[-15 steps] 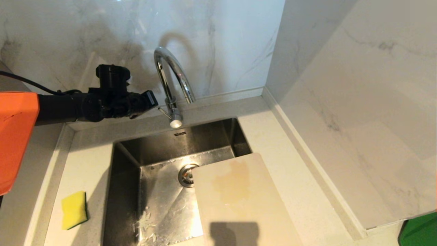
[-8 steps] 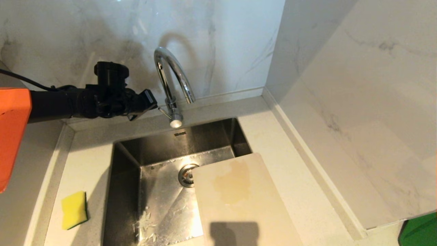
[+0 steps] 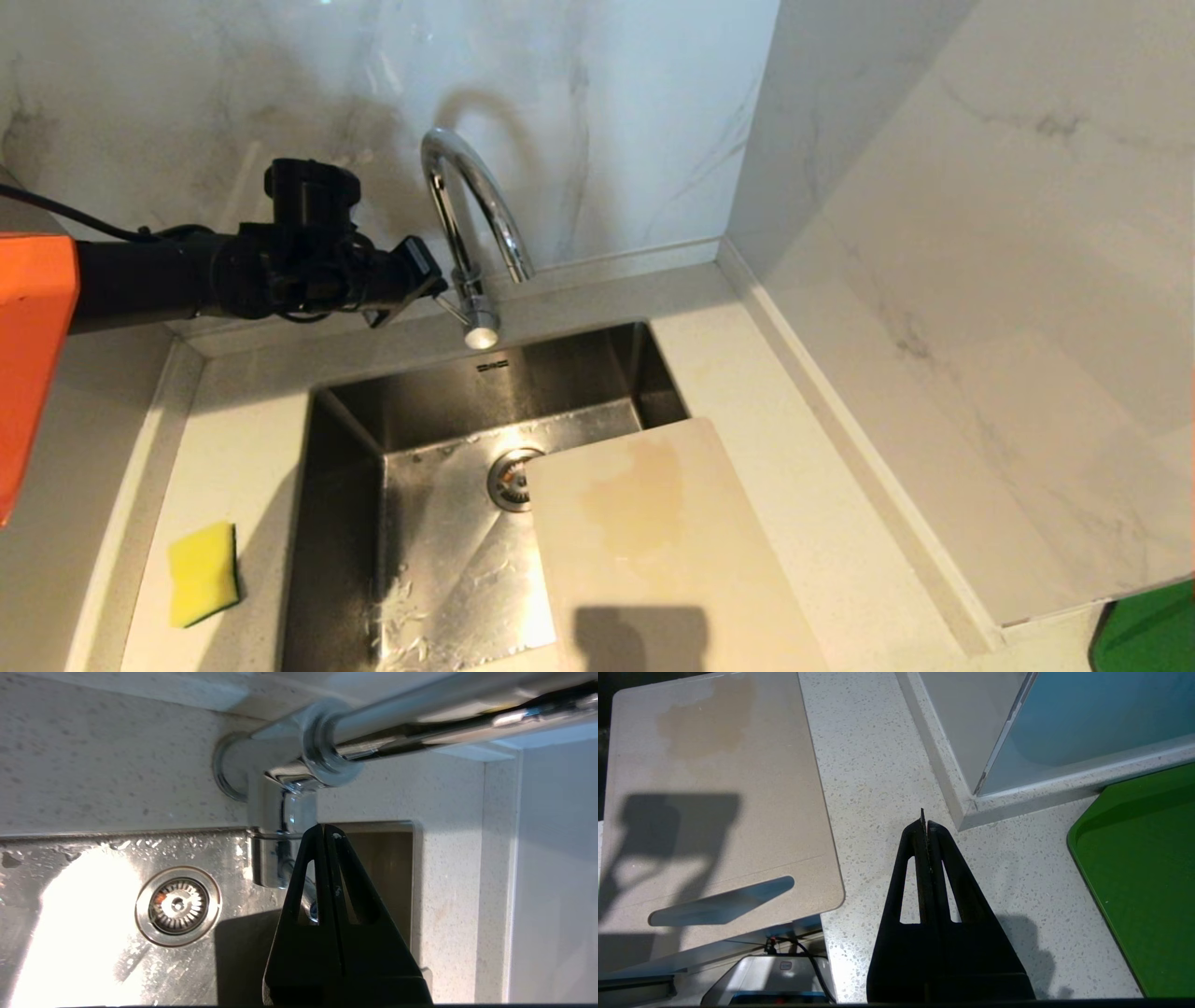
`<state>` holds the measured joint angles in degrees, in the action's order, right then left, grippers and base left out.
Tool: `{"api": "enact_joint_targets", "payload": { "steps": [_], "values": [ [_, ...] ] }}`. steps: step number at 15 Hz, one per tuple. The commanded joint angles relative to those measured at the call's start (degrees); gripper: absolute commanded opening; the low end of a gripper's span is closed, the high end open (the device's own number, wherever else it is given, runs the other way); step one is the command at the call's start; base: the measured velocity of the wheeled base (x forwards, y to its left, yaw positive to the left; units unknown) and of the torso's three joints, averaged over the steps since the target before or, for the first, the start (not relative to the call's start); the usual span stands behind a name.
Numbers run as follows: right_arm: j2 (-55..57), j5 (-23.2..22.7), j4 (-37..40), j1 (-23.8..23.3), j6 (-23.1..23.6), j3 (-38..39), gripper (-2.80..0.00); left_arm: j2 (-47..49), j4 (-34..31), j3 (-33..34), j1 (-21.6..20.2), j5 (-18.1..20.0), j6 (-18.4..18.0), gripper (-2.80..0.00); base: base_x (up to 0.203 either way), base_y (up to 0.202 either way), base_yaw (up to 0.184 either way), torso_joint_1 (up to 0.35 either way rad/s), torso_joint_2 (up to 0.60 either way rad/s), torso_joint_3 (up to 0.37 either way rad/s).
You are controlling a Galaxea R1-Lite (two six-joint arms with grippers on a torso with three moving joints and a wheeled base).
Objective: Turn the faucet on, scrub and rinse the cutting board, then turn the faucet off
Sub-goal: Turn on the tap
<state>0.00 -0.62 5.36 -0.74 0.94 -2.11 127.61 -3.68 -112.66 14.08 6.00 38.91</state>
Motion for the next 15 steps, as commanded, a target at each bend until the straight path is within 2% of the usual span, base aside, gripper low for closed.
{"api": "enact_joint_targets", "payload": {
  "steps": [1,10,15],
  "values": [
    [-0.09,-0.02,0.02,0.03,0.03,0.00,-2.80,-0.08,-0.01,0.07,0.16,-0.11,0.11,-2.80,0.000,0.000,0.000,0.000,0.00,0.000],
    [-0.09,-0.05,0.08,-0.02,0.03,0.00,-2.80,0.18,-0.40,0.16,0.07,-0.11,-0.06,-2.80,0.000,0.000,0.000,0.000,0.00,0.000],
    [-0.09,-0.03,0.00,0.04,0.03,0.00,-2.80,-0.86,-4.28,0.50,0.49,-0.11,-0.15,-2.80,0.000,0.000,0.000,0.000,0.00,0.000]
  ]
}}
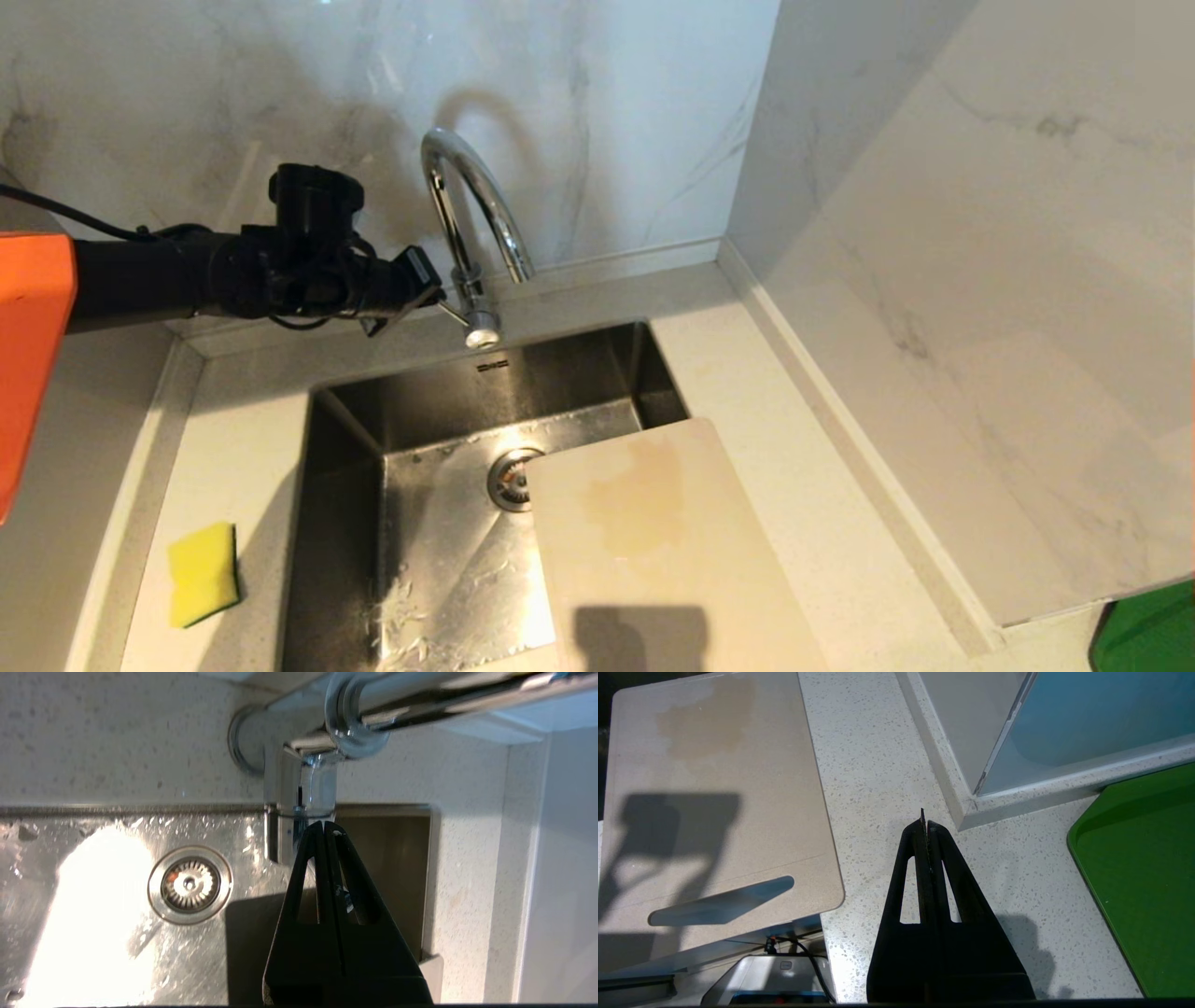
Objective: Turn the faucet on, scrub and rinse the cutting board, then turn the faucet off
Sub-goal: Turn on the tap
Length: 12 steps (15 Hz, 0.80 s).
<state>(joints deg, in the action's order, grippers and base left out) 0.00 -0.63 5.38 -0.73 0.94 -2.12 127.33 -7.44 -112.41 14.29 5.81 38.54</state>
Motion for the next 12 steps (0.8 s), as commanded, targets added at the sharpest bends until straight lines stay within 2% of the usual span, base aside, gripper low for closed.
{"api": "enact_joint_targets", "payload": {
  "steps": [1,8,12],
  "values": [
    [-0.09,0.00,-0.01,0.03,0.03,0.01,-2.80,-0.93,-1.01,0.56,0.30,0.07,0.24,-2.80,0.000,0.000,0.000,0.000,0.00,0.000],
    [-0.09,-0.07,0.05,0.02,0.03,0.01,-2.80,-3.41,-1.30,4.30,1.77,0.07,0.31,-2.80,0.000,0.000,0.000,0.000,0.00,0.000],
    [-0.09,-0.01,-0.01,0.03,0.03,0.01,-2.80,-5.50,-1.10,8.59,2.49,-0.06,0.25,-2.80,0.000,0.000,0.000,0.000,0.00,0.000]
  ]
}}
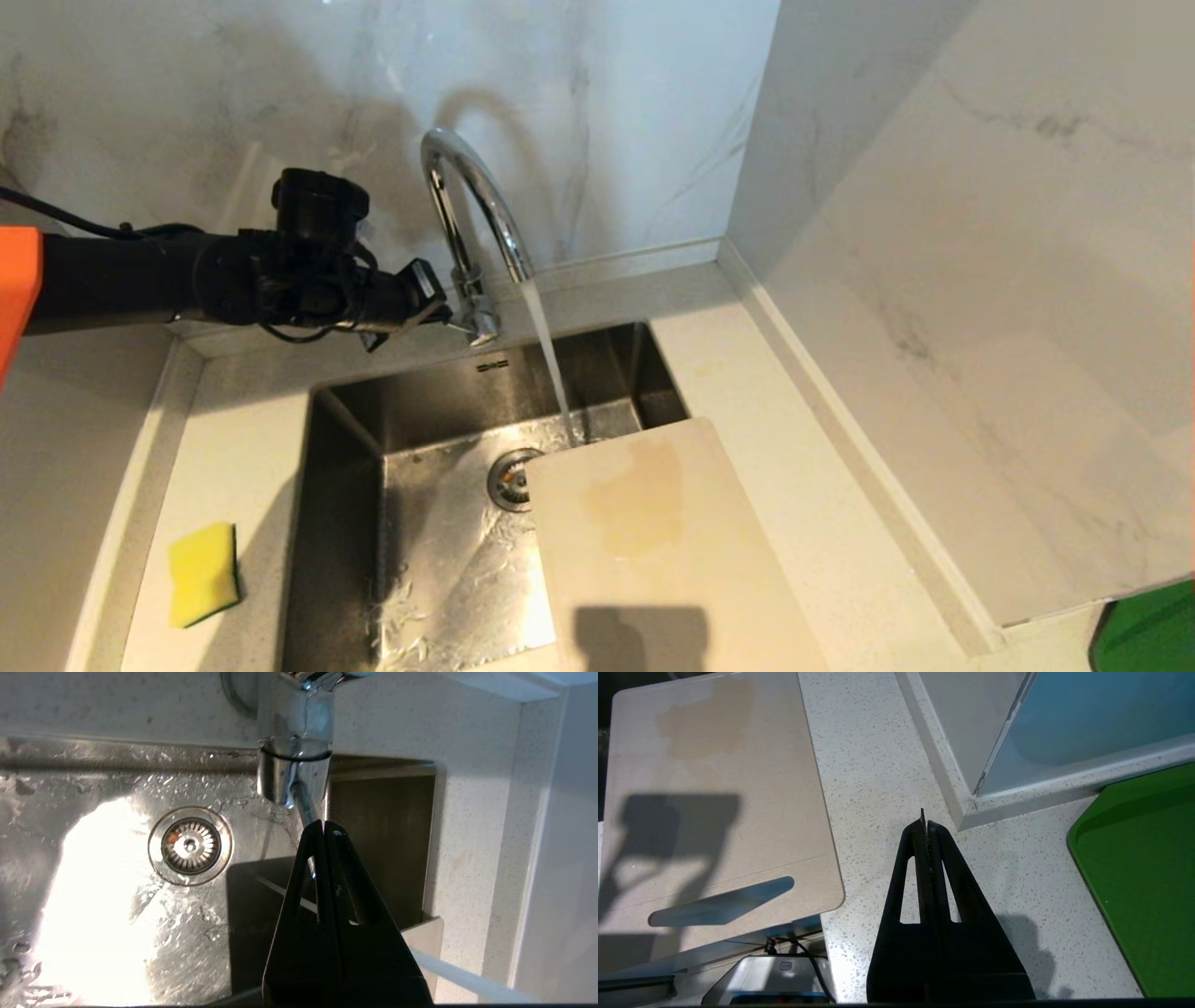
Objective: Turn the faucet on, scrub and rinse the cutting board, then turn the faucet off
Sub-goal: Turn on the tap, then pick up the cleaning cloth
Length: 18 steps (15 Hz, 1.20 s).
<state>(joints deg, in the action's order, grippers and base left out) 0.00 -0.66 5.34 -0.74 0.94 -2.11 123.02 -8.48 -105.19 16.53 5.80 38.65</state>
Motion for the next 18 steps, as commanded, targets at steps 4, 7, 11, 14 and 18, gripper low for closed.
{"api": "enact_joint_targets", "payload": {
  "steps": [4,7,11,14,18],
  "values": [
    [-0.09,0.03,0.04,0.04,0.03,0.00,-2.80,-3.34,0.05,0.72,0.43,-0.51,-0.05,-2.80,0.000,0.000,0.000,0.000,0.00,0.000],
    [-0.09,-0.04,0.10,-0.04,0.03,0.00,-2.80,-5.18,0.30,0.56,0.40,-0.78,-5.74,-2.80,0.000,0.000,0.000,0.000,0.00,0.000],
    [-0.09,-0.04,0.03,-0.04,0.03,0.00,-2.80,-7.45,-0.35,1.03,-0.39,-0.79,-13.58,-2.80,0.000,0.000,0.000,0.000,0.00,0.000],
    [-0.09,-0.04,0.04,0.00,0.03,0.00,-2.80,-10.49,-5.87,2.79,-3.05,-0.71,-21.73,-2.80,0.000,0.000,0.000,0.000,0.00,0.000],
    [-0.09,-0.04,0.02,-0.04,0.03,0.00,-2.80,-15.36,-17.06,8.58,-5.99,-0.39,-27.47,-2.80,0.000,0.000,0.000,0.000,0.00,0.000]
  ]
}}
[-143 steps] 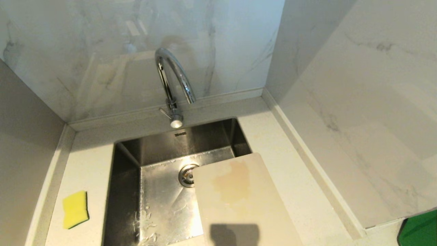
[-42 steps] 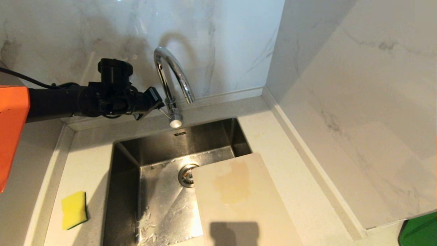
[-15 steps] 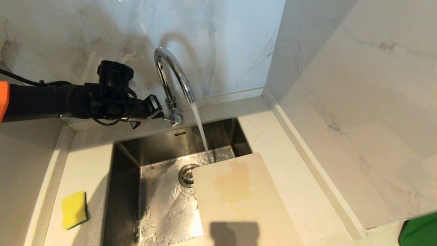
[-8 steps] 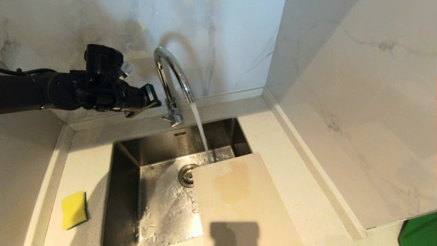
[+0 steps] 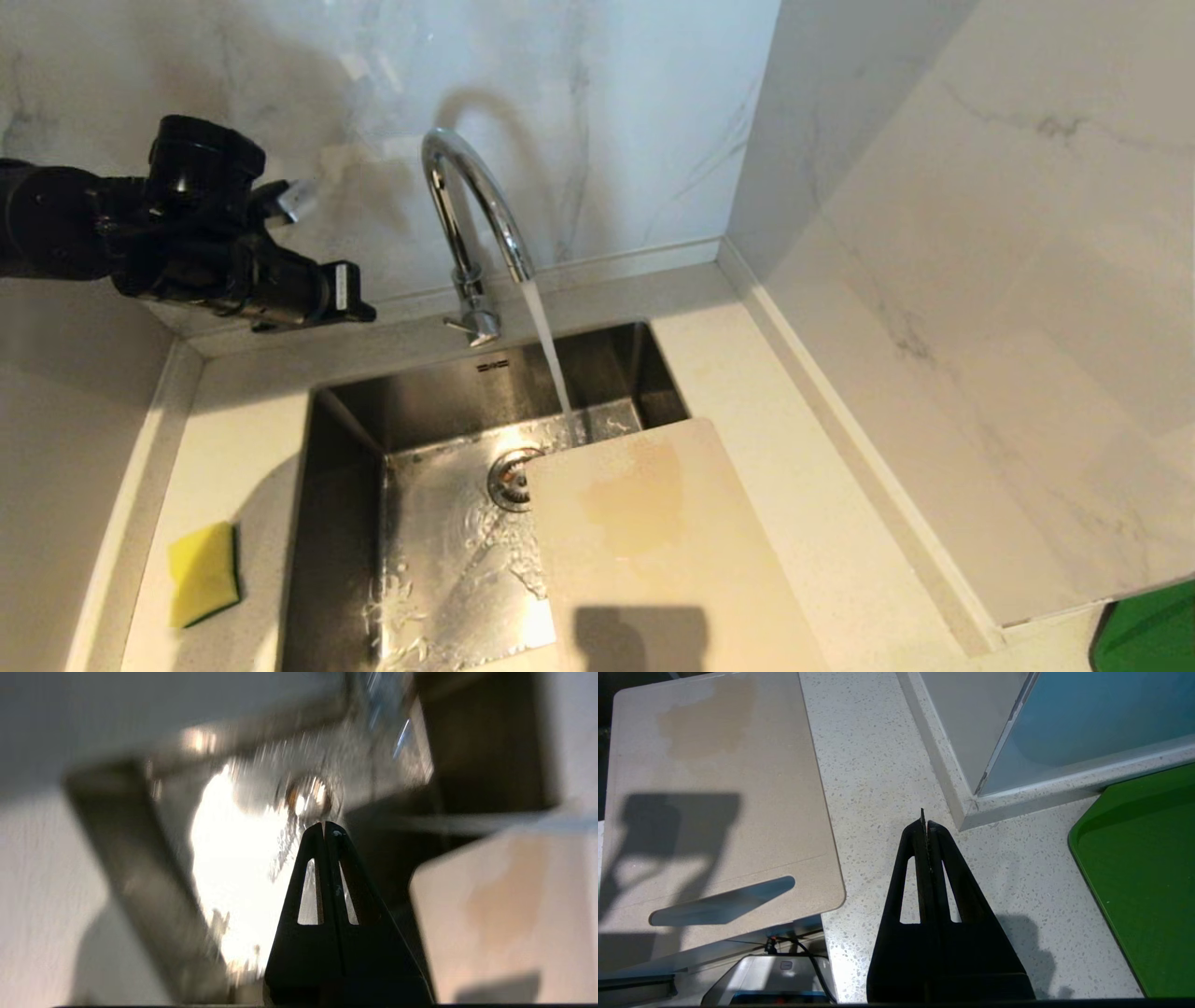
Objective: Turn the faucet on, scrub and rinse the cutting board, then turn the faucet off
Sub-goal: Pick up the cleaning cloth
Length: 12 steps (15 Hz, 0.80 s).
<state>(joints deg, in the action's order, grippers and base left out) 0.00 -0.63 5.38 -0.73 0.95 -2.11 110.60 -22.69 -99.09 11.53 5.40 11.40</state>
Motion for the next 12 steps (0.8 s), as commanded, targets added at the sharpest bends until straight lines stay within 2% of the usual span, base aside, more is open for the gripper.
{"api": "enact_joint_targets", "payload": {
  "steps": [1,3,5,9,12],
  "values": [
    [-0.09,-0.02,0.03,-0.03,0.02,0.00,-2.80,-4.12,-4.81,4.09,-1.57,-0.08,-0.68,-2.80,0.000,0.000,0.000,0.000,0.00,0.000],
    [-0.09,0.00,0.07,0.03,0.02,0.00,-2.80,-6.61,-9.64,7.05,-3.20,-0.28,-2.11,-2.80,0.000,0.000,0.000,0.000,0.00,0.000],
    [-0.09,-0.03,0.03,-0.02,0.02,0.00,-2.80,-8.57,-14.97,9.35,-5.99,-0.37,-5.67,-2.80,0.000,0.000,0.000,0.000,0.00,0.000],
    [-0.09,-0.02,0.05,0.02,0.02,0.00,-2.80,-11.60,-15.96,17.79,-11.03,-0.45,-9.16,-2.80,0.000,0.000,0.000,0.000,0.00,0.000],
    [-0.09,0.00,0.03,0.02,0.02,0.00,-2.80,-13.32,-15.99,23.77,-13.96,-0.48,-10.28,-2.80,0.000,0.000,0.000,0.000,0.00,0.000]
  ]
}}
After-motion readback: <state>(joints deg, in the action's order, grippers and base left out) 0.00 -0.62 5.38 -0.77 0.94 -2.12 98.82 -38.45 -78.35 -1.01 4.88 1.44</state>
